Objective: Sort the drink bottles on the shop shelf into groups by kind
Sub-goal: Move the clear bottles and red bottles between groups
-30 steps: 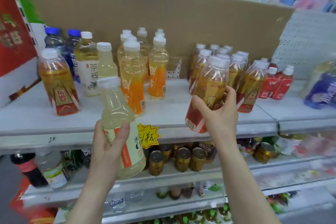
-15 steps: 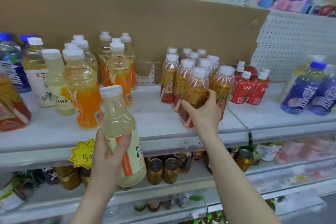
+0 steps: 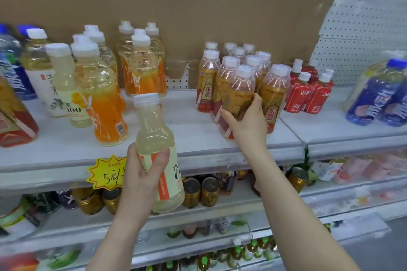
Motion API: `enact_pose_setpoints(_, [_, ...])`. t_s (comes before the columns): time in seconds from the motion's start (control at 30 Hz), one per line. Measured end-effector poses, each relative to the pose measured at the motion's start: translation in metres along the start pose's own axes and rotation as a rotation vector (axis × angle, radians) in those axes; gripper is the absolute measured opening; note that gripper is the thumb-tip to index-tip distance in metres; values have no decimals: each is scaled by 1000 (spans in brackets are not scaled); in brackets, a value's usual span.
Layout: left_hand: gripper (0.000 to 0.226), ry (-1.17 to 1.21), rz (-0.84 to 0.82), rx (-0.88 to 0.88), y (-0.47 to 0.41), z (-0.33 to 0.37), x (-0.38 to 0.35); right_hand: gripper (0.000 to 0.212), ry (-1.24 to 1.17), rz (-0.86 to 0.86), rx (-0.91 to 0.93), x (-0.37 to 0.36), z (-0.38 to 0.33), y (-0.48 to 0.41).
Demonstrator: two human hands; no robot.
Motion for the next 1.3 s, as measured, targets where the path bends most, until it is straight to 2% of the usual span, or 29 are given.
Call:
enact_pose_setpoints(0.07, [49,-32,-62,9,0,-3,-5,84,21,-4,-1,15,-5,9])
enact_pose_setpoints(0.17, [50,-85,-185,37,4,-11,-21,61,-104,47,24,49,-20,34])
enact_pose_setpoints(0.23, [50,-113,-278,74,10,-19,-39,47,-230,-41,14,69,-31,57])
enact_pose_setpoints(0.3, [49,-134,-381,90,20,-27,-64,40,-331,-201,-37,80,-34,80])
enact_pose_setpoints(0.37, [50,-159,-473,95,33,-31,-93,34,-353,-265,-100,88,-23,97])
enact_pose_setpoints(0.57, [64,-226,-733,47,61,-37,-191,33,-436,-70,-204,150,49,100])
enact_pose_setpoints(0.7, [44,-278,-875,-19,58,-36,-267,31,-413,23,-170,206,104,77])
enact_pose_setpoints(0.77, [37,-273,-836,-50,52,-32,-309,32,-403,55,-151,238,136,56])
enact_pose_setpoints(0.87, [50,-344,-702,-106,34,-26,-371,29,-393,102,-149,285,182,20])
enact_pose_setpoints(0.97, [51,-345,-592,-129,10,-25,-431,18,-384,140,-132,327,223,-17])
enact_pose_setpoints(1.03, [57,-360,-535,-144,-7,-26,-468,21,-371,175,-124,349,246,-39])
enact_pose_setpoints(1.1, [66,-387,-498,-163,-24,-28,-502,28,-349,214,-116,365,268,-59])
enact_pose_setpoints(1.3, [88,-423,-376,-158,-88,-44,-590,15,-332,288,-96,390,332,-117])
Point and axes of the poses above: each hand's wrist, its own y-axis away from the middle knuckle, its own x-axis out of the back of the hand, z = x × y, the point moved 3 cm from there along -y, towards the middle knuckle, and after that the axes turned 3 degrees about x, right-handed, at the moved point
